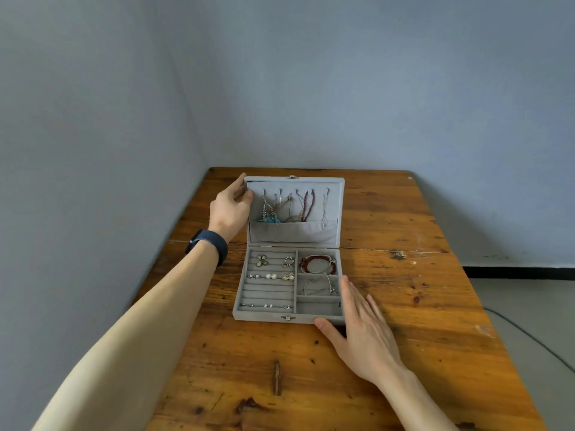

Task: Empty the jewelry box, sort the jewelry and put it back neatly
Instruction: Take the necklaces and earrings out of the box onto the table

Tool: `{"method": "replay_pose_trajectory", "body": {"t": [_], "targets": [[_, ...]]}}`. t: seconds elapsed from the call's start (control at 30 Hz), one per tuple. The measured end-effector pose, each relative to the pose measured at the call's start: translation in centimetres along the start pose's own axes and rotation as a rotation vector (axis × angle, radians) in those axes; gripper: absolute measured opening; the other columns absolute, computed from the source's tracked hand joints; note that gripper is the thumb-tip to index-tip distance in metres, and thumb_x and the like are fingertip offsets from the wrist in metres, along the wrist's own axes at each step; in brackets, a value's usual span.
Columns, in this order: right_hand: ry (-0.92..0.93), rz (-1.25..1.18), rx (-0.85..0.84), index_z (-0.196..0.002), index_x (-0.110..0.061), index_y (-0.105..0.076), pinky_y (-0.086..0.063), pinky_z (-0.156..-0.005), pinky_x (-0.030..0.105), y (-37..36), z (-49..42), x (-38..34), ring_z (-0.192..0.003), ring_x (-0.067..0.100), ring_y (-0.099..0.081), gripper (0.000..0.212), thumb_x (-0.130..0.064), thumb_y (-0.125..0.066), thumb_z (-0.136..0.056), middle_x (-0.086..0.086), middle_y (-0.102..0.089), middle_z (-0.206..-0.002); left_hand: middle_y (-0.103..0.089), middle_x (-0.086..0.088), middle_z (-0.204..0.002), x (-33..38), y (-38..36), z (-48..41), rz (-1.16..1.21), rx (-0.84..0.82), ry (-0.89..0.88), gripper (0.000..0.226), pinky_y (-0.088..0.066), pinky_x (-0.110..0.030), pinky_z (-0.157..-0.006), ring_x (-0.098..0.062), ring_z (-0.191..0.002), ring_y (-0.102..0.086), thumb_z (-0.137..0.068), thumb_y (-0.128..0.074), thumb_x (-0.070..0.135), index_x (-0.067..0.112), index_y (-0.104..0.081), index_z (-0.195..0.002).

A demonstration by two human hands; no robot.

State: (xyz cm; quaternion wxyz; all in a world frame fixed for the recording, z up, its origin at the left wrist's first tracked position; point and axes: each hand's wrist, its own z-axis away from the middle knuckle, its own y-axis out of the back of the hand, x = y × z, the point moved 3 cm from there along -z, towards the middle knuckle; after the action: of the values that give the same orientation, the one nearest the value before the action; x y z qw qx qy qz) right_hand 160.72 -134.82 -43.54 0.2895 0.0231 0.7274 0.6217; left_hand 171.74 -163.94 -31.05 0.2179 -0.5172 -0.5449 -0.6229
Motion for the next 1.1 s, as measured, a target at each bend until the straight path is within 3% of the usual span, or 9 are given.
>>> {"method": "replay_pose_trajectory", "body": {"t": [0.13, 0.23, 0.3, 0.4, 0.53, 0.6, 0.97, 1.1], "targets": [[-0.017, -0.020, -0.043, -0.149, -0.029, 0.033, 0.008, -0.120, 0.027, 0.4, 0.1, -0.5, -0.148, 0.000, 0.012, 0.098, -0.089, -0.005, -0.082, -0.013, 0.017, -0.162, -0.048, 0.003, -0.150, -0.6, -0.2, 0.6, 0.038, -0.089, 0.023, 0.051, -0.038, -0.024, -0.108, -0.019, -0.140, -0.042, -0.104, -0.046, 0.020, 0.031, -0.036, -0.153], [-0.059, -0.109, -0.093, -0.155, -0.030, 0.020, 0.000, -0.123, 0.034, 1.6, -0.5, -1.2, -0.152, 0.009, 0.008, 0.098, -0.089, -0.012, -0.083, -0.009, 0.016, -0.164, -0.040, 0.000, -0.155, -2.0, -0.7, 2.7, -0.047, -0.151, 0.057, 0.053, -0.033, -0.021, -0.104, -0.021, -0.142, -0.039, -0.106, -0.039, 0.025, 0.027, -0.026, -0.157], [-0.057, -0.163, -0.010, -0.159, -0.030, -0.003, -0.015, -0.123, 0.039, 3.2, -1.6, -2.2, -0.152, 0.015, -0.006, 0.092, -0.083, -0.025, -0.087, -0.007, -0.002, -0.167, -0.031, -0.004, -0.160, -3.5, -1.1, 5.2, -0.135, -0.165, 0.059, 0.057, -0.028, -0.023, -0.107, -0.022, -0.145, -0.033, -0.106, -0.039, 0.030, 0.019, -0.019, -0.159], [0.022, -0.180, 0.171, -0.151, -0.025, -0.032, -0.031, -0.113, 0.033, 5.3, -4.3, -4.5, -0.141, 0.015, -0.031, 0.072, -0.067, -0.042, -0.093, -0.005, -0.037, -0.155, -0.022, -0.008, -0.164, -5.8, -1.3, 9.4, -0.317, -0.147, -0.007, 0.063, -0.020, -0.029, -0.117, -0.022, -0.150, -0.023, -0.106, -0.038, 0.038, 0.013, -0.014, -0.159], [0.076, -0.200, 0.219, -0.140, -0.025, -0.046, -0.035, -0.096, 0.025, 6.8, -9.2, -8.2, -0.128, 0.016, -0.049, 0.054, -0.055, -0.051, -0.095, -0.004, -0.054, -0.138, -0.010, -0.001, -0.167, -7.7, -2.0, 13.1, -0.521, -0.134, -0.086, 0.068, -0.012, -0.044, -0.123, -0.017, -0.153, -0.009, -0.104, -0.028, 0.050, 0.018, -0.005, -0.160], [0.076, -0.213, 0.220, -0.135, -0.023, -0.051, -0.040, -0.093, 0.028, 7.3, -11.4, -9.8, -0.120, 0.018, -0.056, 0.049, -0.051, -0.053, -0.095, -0.002, -0.060, -0.131, -0.004, 0.003, -0.167, -8.4, -2.4, 14.1, -0.575, -0.156, -0.081, 0.069, -0.006, -0.044, -0.123, -0.013, -0.153, -0.003, -0.103, -0.020, 0.054, 0.021, 0.001, -0.160], [-0.116, -0.065, 0.212, -0.110, -0.026, -0.069, -0.050, -0.078, 0.031, 7.9, -18.5, -13.0, -0.105, 0.023, -0.064, 0.037, -0.055, -0.055, -0.094, -0.001, -0.070, -0.113, -0.017, 0.002, -0.166, -9.0, -2.7, 14.9, -0.584, -0.129, -0.072, 0.066, -0.005, -0.041, -0.125, -0.013, -0.152, -0.012, -0.104, -0.016, 0.052, 0.019, -0.005, -0.160], [-0.183, 0.002, 0.195, -0.098, -0.027, -0.071, -0.043, -0.070, 0.030, 7.4, -19.5, -13.6, -0.097, 0.030, -0.065, 0.034, -0.057, -0.057, -0.090, 0.001, -0.072, -0.102, -0.018, 0.002, -0.165, -9.2, -2.6, 14.9, -0.576, -0.117, -0.075, 0.067, -0.006, -0.042, -0.125, -0.013, -0.152, -0.012, -0.104, -0.016, 0.052, 0.019, -0.004, -0.160]]}}
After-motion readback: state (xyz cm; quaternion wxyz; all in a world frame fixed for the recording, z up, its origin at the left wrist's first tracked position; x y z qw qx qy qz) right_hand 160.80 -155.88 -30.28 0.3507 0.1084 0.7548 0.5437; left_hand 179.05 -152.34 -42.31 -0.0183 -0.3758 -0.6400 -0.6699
